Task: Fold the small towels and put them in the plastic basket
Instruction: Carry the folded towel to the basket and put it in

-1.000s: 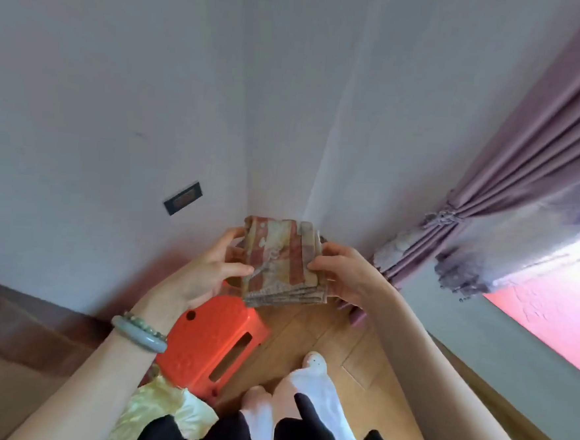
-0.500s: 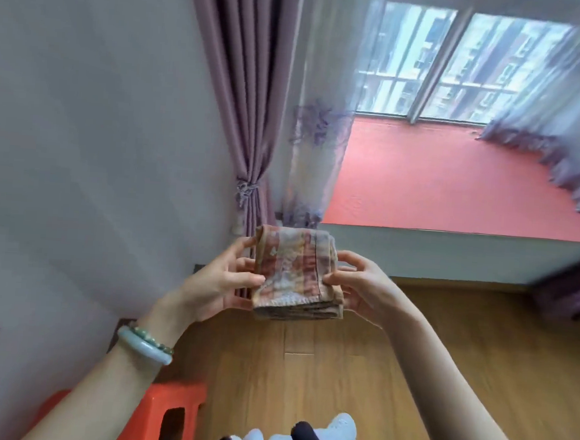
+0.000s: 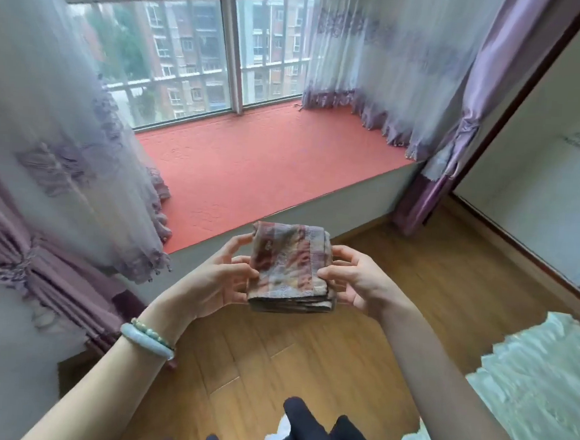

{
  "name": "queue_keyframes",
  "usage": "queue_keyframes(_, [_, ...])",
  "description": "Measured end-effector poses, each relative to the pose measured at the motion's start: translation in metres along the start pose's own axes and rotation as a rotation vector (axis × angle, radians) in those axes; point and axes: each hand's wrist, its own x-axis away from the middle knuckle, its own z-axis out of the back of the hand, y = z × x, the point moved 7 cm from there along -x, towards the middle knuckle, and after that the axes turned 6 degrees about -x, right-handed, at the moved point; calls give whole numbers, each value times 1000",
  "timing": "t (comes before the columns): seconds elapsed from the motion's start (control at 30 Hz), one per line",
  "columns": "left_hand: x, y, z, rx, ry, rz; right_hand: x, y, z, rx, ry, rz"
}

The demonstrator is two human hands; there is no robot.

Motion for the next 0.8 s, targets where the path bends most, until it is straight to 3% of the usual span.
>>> queue_keyframes(0.47, [-187,20,-150,-175,-399,168,19,-39,189,-234,462,88])
queue_keyframes(0.8, [-351,68,-221,-288,-645,223,-28,-99,290,-383,733,164])
